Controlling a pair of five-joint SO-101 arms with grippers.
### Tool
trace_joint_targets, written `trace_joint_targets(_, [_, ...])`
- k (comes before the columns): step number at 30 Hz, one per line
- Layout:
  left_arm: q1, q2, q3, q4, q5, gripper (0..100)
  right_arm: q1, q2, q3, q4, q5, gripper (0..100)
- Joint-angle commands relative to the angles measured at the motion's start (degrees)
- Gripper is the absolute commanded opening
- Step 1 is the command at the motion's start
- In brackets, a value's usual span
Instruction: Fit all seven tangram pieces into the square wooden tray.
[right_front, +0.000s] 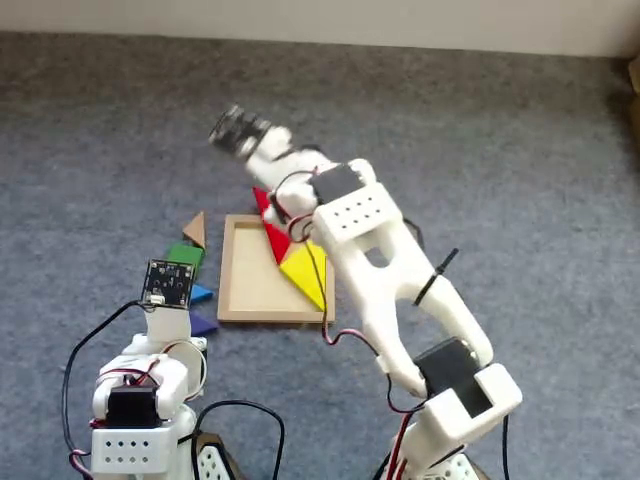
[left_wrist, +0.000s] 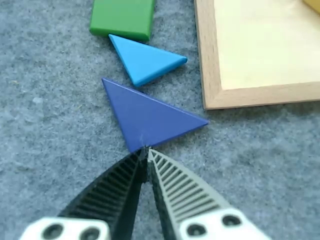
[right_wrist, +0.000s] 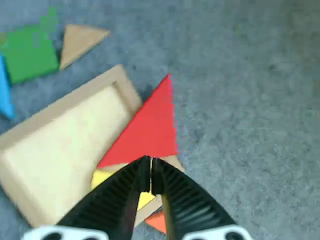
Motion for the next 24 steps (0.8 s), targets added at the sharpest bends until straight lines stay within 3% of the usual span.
trace_joint_targets(1, [-0.84,-1.45,1.10,0.18,0.35,1,4.00,2.95,-0.48,-9.36,-9.32,0.8])
trace_joint_targets(5, [-0.84,-1.45,1.10,0.18,0.35,1,4.26,9.10,-0.48,-12.35,-13.89,1.2])
trace_joint_targets(16, [-0.84,-1.45,1.10,0.18,0.35,1,4.44,16.31,-0.57,-12.09,-13.80,1.2])
trace_joint_targets(24, [-0.84,-1.45,1.10,0.18,0.35,1,4.18,16.22,-2.86,-0.04,-13.71,1.2])
